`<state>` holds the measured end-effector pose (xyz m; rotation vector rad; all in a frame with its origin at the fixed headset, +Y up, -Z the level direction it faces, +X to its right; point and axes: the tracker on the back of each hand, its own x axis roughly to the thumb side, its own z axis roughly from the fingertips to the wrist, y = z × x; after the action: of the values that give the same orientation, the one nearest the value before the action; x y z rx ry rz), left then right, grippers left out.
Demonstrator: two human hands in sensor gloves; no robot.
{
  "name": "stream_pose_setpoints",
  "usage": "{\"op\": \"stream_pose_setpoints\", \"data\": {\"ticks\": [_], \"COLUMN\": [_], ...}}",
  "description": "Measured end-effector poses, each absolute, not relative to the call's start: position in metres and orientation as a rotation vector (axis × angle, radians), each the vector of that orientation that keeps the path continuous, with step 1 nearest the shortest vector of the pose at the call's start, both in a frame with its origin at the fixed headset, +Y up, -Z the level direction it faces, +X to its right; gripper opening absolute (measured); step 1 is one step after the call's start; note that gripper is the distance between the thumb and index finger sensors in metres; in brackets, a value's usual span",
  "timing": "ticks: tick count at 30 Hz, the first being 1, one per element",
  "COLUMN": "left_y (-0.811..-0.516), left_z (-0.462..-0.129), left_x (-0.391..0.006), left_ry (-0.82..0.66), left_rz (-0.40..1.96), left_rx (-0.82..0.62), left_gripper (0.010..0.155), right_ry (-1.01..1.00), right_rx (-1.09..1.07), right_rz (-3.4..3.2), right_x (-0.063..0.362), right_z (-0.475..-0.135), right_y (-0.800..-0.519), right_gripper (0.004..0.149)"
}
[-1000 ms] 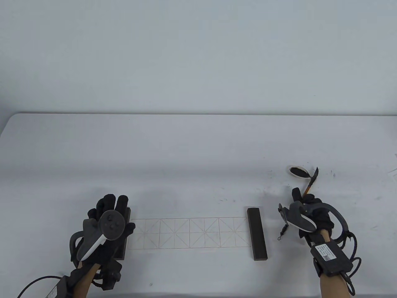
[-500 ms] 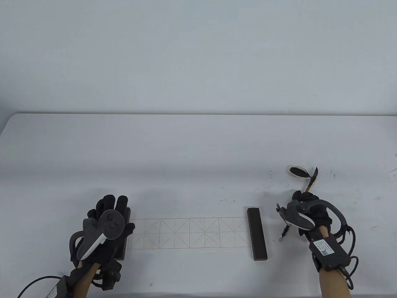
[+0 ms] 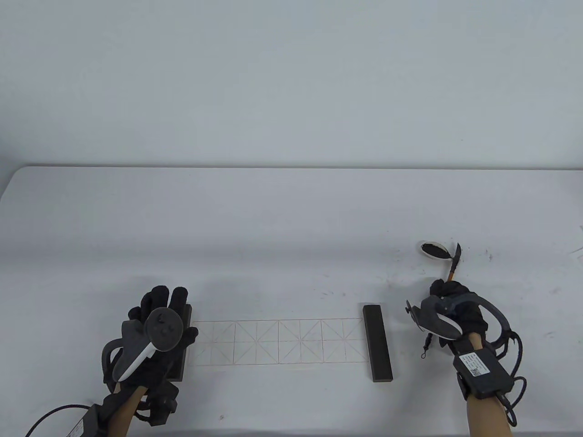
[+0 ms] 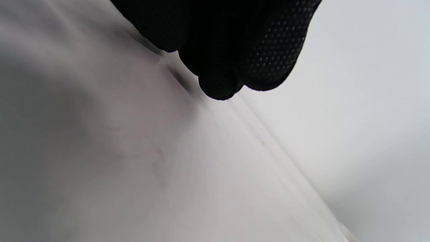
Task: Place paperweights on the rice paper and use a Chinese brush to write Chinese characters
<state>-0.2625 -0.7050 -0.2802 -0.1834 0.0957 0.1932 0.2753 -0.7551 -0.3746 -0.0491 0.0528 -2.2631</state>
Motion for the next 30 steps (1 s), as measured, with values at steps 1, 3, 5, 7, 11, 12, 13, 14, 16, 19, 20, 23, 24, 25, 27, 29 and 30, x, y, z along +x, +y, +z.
{"op": "stream_pose_setpoints", "data": {"ticks": [1, 3, 5, 7, 11, 12, 13, 14, 16, 19, 20, 23, 24, 25, 27, 29, 30], "left_y": [-0.705, -0.705, -0.705, -0.705, -0.705, -0.705, -0.705, -0.705, -0.705, -0.705, -0.705, -0.705, -0.705, -0.705, -0.705, -0.705, -0.705], "left_z": [-0.28, -0.28, -0.28, -0.28, -0.28, -0.28, -0.28, -0.279, -0.279, -0.279, -0.279, -0.279, -0.279, -0.279, -0.279, -0.279, -0.279], "left_x": [-0.263, -0.263, -0.263, -0.263, -0.263, -0.264, -0.264, -0.264, -0.264, -0.264, -0.264, -0.264, -0.264, -0.264, -0.264, -0.264, -0.264], "left_ry": [0.095, 0.096, 0.096, 0.097, 0.096, 0.095, 0.095, 0.096, 0.096, 0.095, 0.094, 0.092, 0.091, 0.091, 0.09, 0.089, 0.088], "left_rz": [0.193, 0.194, 0.195, 0.196, 0.195, 0.195, 0.195, 0.195, 0.195, 0.194, 0.193, 0.191, 0.19, 0.19, 0.19, 0.19, 0.189], "left_rx": [-0.182, -0.179, -0.177, -0.176, -0.174, -0.172, -0.17, -0.167, -0.163, -0.161, -0.162, -0.161, -0.161, -0.162, -0.161, -0.159, -0.159], "left_gripper": [0.085, 0.085, 0.085, 0.085, 0.085, 0.085, 0.085, 0.085, 0.085, 0.085, 0.085, 0.085, 0.085, 0.085, 0.085, 0.085, 0.085], "right_ry": [0.077, 0.133, 0.167, 0.199, 0.323, 0.353, 0.384, 0.415, 0.479, 0.538, 0.562, 0.636, 0.669, 0.712, 0.79, 0.897, 0.932], "right_rx": [-0.05, -0.041, -0.024, 0.0, 0.091, 0.121, 0.155, 0.179, 0.225, 0.265, 0.274, 0.308, 0.319, 0.326, 0.365, 0.457, 0.492], "right_rz": [-2.258, -2.253, -2.264, -2.272, -2.382, -2.421, -2.469, -2.516, -2.613, -2.783, -2.844, -3.038, -3.094, -3.134, -3.212, -3.291, -3.324], "right_x": [0.275, 0.275, 0.275, 0.274, 0.271, 0.271, 0.271, 0.273, 0.273, 0.273, 0.273, 0.276, 0.278, 0.281, 0.287, 0.296, 0.3], "right_z": [-0.374, -0.372, -0.371, -0.368, -0.364, -0.363, -0.362, -0.36, -0.357, -0.353, -0.353, -0.351, -0.352, -0.352, -0.353, -0.355, -0.356], "right_y": [-0.754, -0.752, -0.749, -0.741, -0.708, -0.7, -0.69, -0.681, -0.661, -0.639, -0.633, -0.619, -0.617, -0.615, -0.614, -0.617, -0.62], "right_gripper": [0.049, 0.049, 0.048, 0.048, 0.048, 0.048, 0.048, 0.048, 0.048, 0.048, 0.048, 0.048, 0.049, 0.05, 0.05, 0.05, 0.049]}}
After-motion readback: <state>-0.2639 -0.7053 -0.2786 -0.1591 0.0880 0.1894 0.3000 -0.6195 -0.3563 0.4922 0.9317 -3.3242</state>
